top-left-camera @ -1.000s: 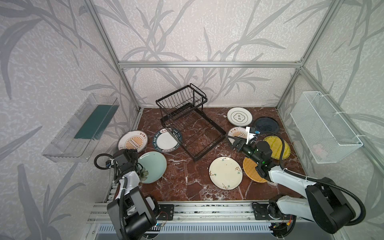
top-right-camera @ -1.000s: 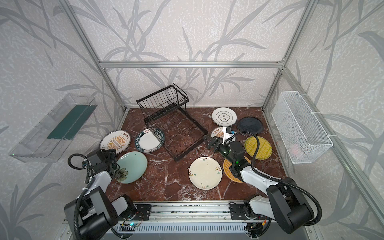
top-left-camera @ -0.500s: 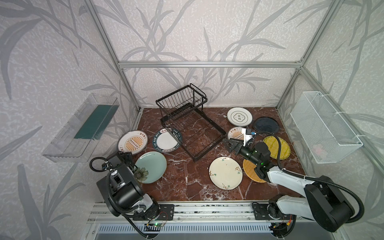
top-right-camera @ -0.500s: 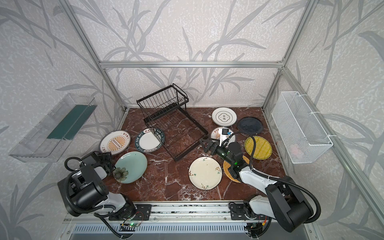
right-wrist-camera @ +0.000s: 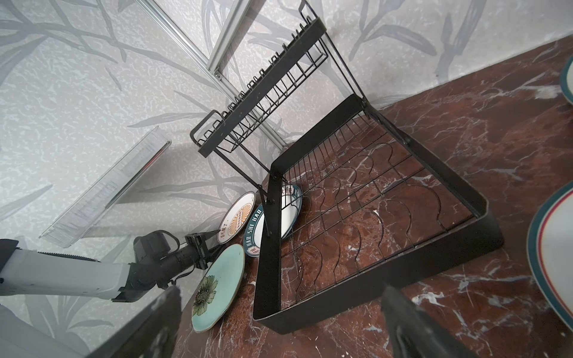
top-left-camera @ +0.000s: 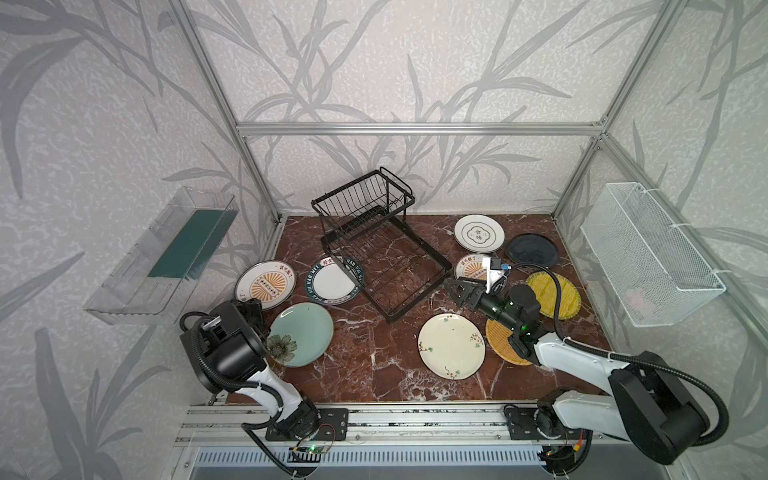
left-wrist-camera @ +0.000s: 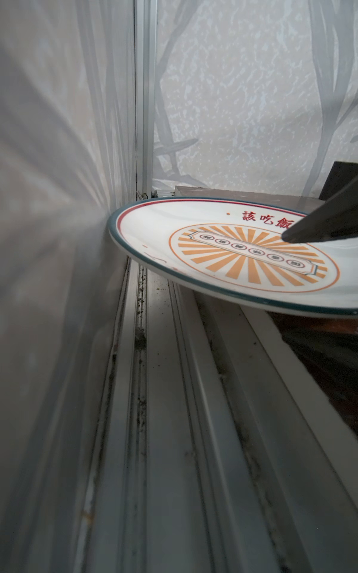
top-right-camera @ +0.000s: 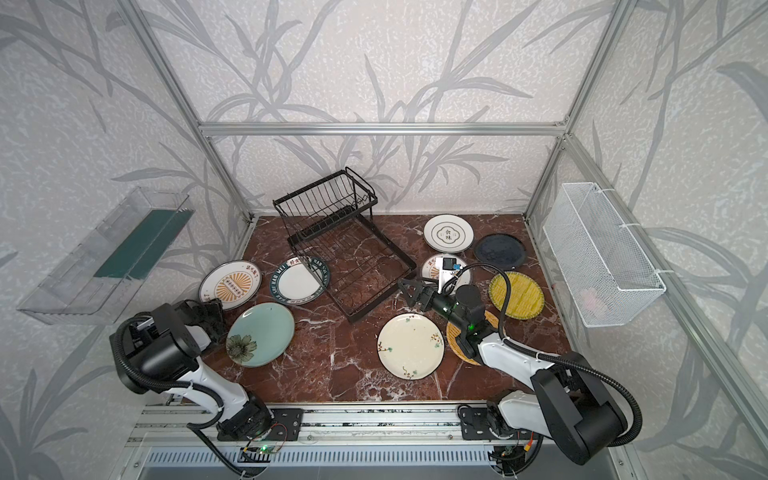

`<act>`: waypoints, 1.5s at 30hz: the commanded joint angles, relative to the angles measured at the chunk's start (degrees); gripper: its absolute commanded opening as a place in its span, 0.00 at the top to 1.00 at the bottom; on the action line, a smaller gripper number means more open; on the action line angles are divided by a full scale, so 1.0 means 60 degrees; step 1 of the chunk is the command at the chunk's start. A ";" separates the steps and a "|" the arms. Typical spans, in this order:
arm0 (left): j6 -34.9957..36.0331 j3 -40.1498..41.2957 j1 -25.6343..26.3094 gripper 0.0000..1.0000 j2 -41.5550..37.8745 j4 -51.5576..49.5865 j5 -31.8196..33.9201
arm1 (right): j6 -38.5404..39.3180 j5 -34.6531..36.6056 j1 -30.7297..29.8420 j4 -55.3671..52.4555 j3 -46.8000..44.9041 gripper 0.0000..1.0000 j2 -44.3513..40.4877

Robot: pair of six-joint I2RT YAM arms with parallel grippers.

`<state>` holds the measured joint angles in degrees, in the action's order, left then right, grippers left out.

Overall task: Load plates into a dish rack
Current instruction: Pick up the plate from the middle-left of the table.

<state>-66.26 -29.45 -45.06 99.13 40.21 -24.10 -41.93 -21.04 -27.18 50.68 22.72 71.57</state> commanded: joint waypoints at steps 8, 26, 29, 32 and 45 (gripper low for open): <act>-0.0351 -0.0072 -0.0042 0.77 0.0479 0.0282 -0.0262 | 0.0320 0.0210 -0.0051 -0.0155 0.0075 0.01 -0.0386; -0.1364 -0.0002 -0.0096 1.00 0.0634 0.1463 -0.0853 | 0.0364 0.0339 -0.0053 -0.0415 0.0033 0.01 -0.0591; -0.1612 -0.0013 -0.0079 1.00 0.0480 0.1578 -0.1069 | 0.0455 0.0400 -0.0051 -0.0570 0.0146 0.01 -0.0563; -0.1823 0.0008 -0.0020 1.00 0.0318 0.1857 -0.1339 | 0.0511 0.0419 -0.0048 -0.0639 0.0263 0.01 -0.0463; -0.1113 0.0337 0.0556 1.00 -0.1296 0.0068 -0.1681 | 0.0441 0.0312 -0.0066 -0.0679 0.0747 0.01 -0.0035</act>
<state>-74.06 -27.97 -42.83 94.06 42.15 -31.64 -39.51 -18.98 -27.18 46.19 25.71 70.85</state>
